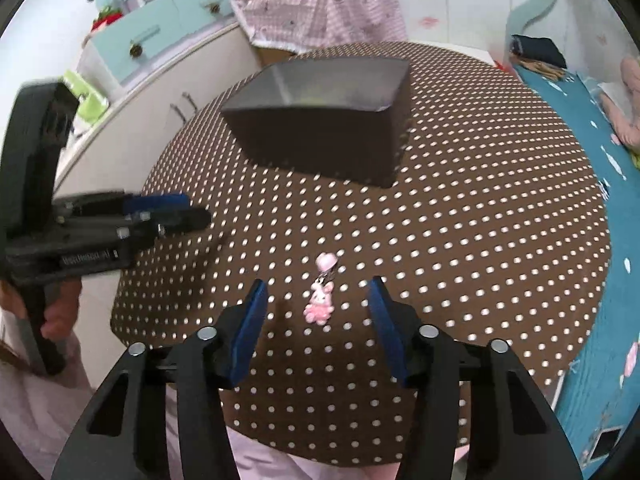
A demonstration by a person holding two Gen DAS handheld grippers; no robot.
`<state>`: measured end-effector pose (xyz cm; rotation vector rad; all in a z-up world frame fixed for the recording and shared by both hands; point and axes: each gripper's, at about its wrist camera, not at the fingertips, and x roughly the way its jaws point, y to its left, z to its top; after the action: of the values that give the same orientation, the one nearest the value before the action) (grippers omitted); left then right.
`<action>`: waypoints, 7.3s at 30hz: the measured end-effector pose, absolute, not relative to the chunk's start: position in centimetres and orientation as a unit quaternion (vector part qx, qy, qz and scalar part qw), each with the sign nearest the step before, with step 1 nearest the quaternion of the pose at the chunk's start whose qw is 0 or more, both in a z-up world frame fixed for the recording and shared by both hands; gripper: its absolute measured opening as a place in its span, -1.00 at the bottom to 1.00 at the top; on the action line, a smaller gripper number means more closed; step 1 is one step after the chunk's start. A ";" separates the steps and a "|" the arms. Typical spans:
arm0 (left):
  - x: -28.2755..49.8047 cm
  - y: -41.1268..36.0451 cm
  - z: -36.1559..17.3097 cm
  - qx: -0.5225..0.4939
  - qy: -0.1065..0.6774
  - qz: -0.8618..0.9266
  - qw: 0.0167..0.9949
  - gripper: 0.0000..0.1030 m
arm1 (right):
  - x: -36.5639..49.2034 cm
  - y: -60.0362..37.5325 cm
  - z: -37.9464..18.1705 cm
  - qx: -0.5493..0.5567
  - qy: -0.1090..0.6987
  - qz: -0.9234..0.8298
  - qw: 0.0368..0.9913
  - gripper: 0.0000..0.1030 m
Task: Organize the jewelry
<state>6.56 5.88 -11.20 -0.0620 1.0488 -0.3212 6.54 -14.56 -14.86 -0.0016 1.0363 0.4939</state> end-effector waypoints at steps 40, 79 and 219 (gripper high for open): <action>17.7 5.4 -9.4 -0.050 0.486 -0.108 0.866 -0.76 | 13.4 -18.5 -6.1 0.013 0.354 0.147 0.924 -0.67; 12.3 4.5 -3.6 -0.014 0.396 -0.086 0.914 0.34 | 12.7 -14.5 -3.6 0.023 0.331 0.150 0.931 0.53; 7.8 1.2 -2.1 0.018 0.397 -0.051 0.916 0.45 | 8.3 -16.6 -5.0 0.045 0.352 0.086 0.931 0.62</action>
<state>7.78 1.20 -2.11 0.0373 0.8167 -0.1053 8.30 -16.65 -4.99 0.0919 0.7208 0.1763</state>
